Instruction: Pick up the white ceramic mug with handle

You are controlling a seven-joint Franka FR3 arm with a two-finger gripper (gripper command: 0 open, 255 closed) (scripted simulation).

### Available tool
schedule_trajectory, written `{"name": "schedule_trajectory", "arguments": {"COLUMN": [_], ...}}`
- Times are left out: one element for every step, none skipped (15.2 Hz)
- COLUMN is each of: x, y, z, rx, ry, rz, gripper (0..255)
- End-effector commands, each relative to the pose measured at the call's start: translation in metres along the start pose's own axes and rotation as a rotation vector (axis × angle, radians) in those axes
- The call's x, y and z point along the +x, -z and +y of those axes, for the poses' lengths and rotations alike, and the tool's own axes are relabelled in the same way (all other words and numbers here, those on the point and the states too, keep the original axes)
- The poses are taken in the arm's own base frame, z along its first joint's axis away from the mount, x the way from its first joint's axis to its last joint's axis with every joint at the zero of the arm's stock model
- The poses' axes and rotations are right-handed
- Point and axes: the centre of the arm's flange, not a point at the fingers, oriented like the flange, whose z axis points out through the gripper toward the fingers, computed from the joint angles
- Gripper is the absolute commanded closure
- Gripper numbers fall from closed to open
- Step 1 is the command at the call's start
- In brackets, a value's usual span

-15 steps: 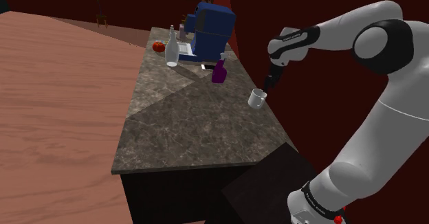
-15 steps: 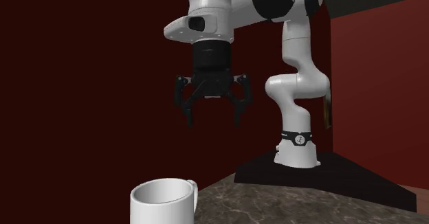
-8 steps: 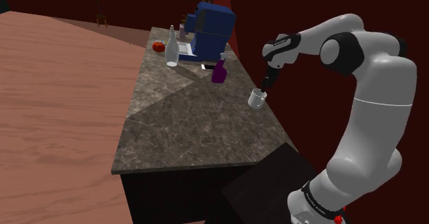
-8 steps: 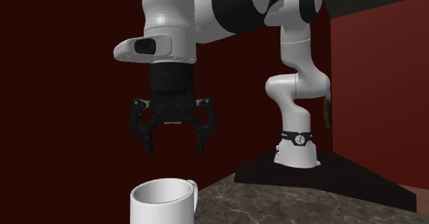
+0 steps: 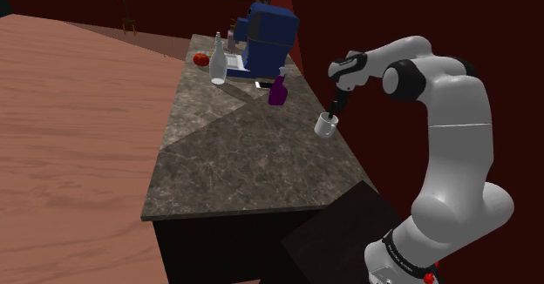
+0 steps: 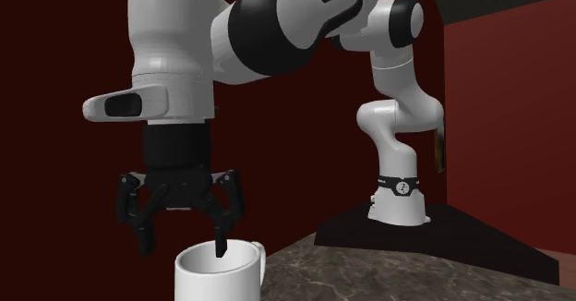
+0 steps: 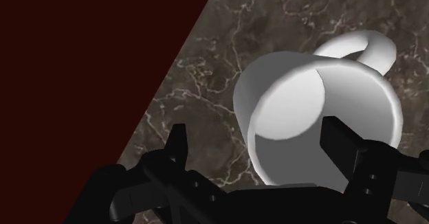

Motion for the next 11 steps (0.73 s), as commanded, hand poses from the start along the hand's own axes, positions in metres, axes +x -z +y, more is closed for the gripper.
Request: {"name": "schedule_trajectory", "arguments": {"x": [0.003,0.003,0.004,0.004,0.004,0.004,0.004,0.004,0.004,0.004,0.004], "y": [-0.010,-0.015,-0.021,-0.026,-0.029,-0.029,-0.029,-0.029,-0.029,-0.029,-0.029], "z": [0.000,0.001,0.001,0.001,0.001,0.001,0.002,0.002,0.002,0.002,0.002], "rx": [0.000,0.000,0.000,0.000,0.000,0.000,0.000,0.000,0.000,0.000,0.000], "ry": [0.000,0.000,0.000,0.000,0.000,0.000,0.000,0.000,0.000,0.000,0.000], "rz": [0.000,0.000,0.000,0.000,0.000,0.000,0.000,0.001,0.001,0.001,0.001], "gripper": [0,0,0,0,0,0,255,255,255,255,255]}}
